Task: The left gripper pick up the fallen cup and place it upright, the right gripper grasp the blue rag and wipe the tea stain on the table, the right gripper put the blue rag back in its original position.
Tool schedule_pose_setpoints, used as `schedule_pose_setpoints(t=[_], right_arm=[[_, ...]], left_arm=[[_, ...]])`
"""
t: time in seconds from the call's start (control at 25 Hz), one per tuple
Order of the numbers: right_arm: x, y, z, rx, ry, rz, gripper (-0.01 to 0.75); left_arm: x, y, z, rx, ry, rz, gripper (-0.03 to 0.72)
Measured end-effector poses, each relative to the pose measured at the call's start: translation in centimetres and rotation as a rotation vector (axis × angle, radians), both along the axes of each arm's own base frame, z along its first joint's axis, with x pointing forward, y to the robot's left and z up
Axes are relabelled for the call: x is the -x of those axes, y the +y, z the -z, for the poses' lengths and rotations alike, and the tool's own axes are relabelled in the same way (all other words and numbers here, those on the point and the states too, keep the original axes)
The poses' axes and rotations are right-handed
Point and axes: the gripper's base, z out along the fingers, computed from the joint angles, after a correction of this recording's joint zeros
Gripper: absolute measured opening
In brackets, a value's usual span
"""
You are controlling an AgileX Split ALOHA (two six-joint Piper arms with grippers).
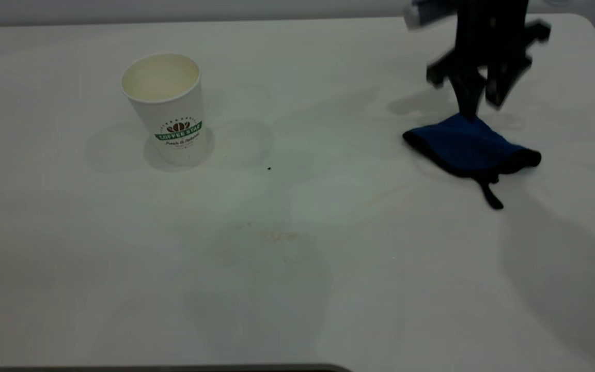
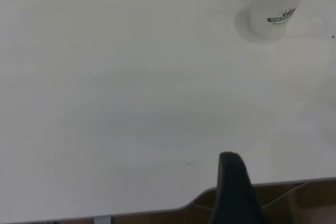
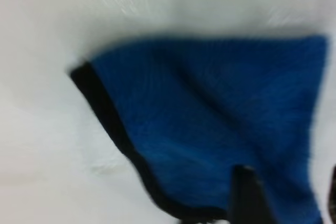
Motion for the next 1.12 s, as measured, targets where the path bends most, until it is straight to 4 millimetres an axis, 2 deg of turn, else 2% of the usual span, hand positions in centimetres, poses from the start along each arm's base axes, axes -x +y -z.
schedule_pose_setpoints(t=[0.12, 0.2, 0.32, 0.4, 0.48, 0.64, 0.92, 1.12], right_arm=[[0.5, 0.6, -5.0, -0.005, -0.029, -0.004, 0.576], [1.4, 0.6, -8.8, -0.002, -0.031, 0.001, 0.599], [3.7, -0.1, -13.7, -0.002, -0.031, 0.021, 0.586], [5.9, -0.8, -16.2, -0.009, -0.046, 0.035, 0.564], [8.9, -1.9, -18.3, -0.012, -0.05, 0.052, 0.554], [15.4, -4.0, -20.1, -0.009, -0.032, 0.088, 0.548], [25.5, -8.3, -19.9, -0.007, -0.014, 0.165, 0.546], [32.4, -10.6, -19.8, -0.052, -0.124, 0.211, 0.546]], left_arm=[[0.0, 0.0, 0.0, 0.0, 0.0, 0.0, 0.523], [0.0, 0.0, 0.0, 0.0, 0.0, 0.0, 0.523], [0.0, 0.0, 0.0, 0.0, 0.0, 0.0, 0.523], [0.0, 0.0, 0.0, 0.0, 0.0, 0.0, 0.523], [0.0, 0.0, 0.0, 0.0, 0.0, 0.0, 0.523], [0.0, 0.0, 0.0, 0.0, 0.0, 0.0, 0.523], [0.0, 0.0, 0.0, 0.0, 0.0, 0.0, 0.523], [0.0, 0.0, 0.0, 0.0, 0.0, 0.0, 0.523]])
